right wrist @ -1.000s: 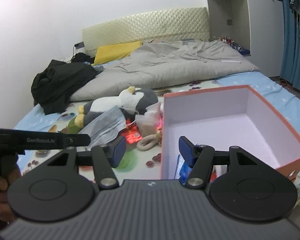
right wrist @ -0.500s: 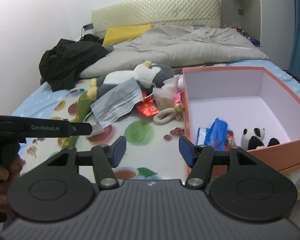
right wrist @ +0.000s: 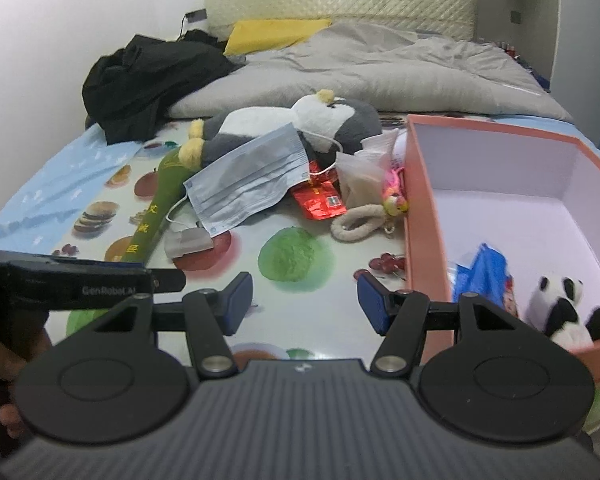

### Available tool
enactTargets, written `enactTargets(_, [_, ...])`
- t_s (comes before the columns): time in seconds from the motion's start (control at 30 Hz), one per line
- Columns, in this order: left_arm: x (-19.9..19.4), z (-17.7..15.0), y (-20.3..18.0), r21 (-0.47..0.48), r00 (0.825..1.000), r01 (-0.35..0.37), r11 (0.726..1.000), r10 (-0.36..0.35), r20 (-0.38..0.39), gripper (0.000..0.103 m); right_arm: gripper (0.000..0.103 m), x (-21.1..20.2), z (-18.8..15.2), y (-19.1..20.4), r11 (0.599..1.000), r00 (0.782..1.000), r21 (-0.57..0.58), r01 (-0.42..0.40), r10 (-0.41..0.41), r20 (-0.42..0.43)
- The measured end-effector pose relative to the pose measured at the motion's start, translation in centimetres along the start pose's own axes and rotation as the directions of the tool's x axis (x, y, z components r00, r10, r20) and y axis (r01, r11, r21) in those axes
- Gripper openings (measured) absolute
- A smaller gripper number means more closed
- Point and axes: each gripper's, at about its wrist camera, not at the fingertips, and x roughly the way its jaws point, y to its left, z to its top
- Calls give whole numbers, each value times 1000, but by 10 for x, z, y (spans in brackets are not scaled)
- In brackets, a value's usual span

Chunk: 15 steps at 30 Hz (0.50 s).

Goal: Organize soft objects
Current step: 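Move both tools back toward the remaining items on the bed, then grasp the red candy wrapper with the right tool while the left tool grasps the white cloth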

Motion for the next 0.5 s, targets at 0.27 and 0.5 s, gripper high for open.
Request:
enactTargets(0.27, [40, 16, 13, 59, 998, -63, 996, 65, -25, 58, 61, 52, 21, 6, 999, 999, -43, 3, -4, -35])
enactTargets(0.5, [69, 29, 24, 153, 991, -124, 980, 129, -26, 60, 61, 101, 33, 12, 994, 996, -101, 30, -38, -80])
